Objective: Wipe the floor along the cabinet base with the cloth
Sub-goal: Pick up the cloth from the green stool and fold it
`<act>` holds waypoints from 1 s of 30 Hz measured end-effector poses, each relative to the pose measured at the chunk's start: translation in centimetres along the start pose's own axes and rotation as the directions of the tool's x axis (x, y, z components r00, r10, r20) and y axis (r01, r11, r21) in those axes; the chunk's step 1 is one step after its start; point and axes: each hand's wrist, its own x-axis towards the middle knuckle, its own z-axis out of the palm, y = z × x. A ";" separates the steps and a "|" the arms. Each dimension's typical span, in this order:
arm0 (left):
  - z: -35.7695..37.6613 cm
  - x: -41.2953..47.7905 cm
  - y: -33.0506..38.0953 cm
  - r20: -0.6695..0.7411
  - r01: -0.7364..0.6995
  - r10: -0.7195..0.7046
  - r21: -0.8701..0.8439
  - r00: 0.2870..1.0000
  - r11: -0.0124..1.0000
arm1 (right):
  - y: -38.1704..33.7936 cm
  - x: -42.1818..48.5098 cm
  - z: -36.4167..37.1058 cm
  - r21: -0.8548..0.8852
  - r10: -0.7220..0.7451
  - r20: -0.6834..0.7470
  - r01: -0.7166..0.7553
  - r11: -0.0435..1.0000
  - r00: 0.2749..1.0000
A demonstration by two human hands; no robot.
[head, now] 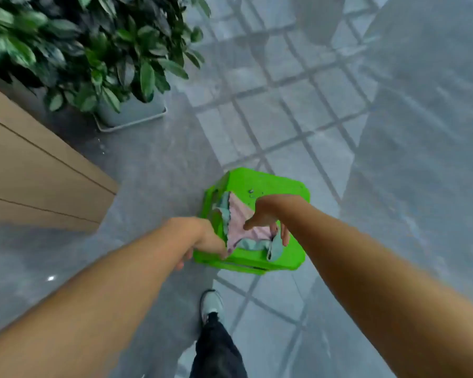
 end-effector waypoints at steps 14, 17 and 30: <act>8.2 18.9 1.3 -0.489 -0.184 -0.026 -0.376 0.872 0.908 | 3.5 14.5 10.9 0.168 0.011 -0.371 0.056 0.984 0.928; 9.0 17.6 0.8 -0.502 -0.294 0.064 -0.393 0.863 0.871 | 2.2 12.9 12.8 0.298 0.058 -0.453 0.090 0.950 0.890; 13.6 19.9 -24.9 -0.387 -0.278 -0.248 -0.882 0.888 0.381 | -26.8 14.9 19.5 0.444 -0.227 -0.526 0.492 0.749 0.820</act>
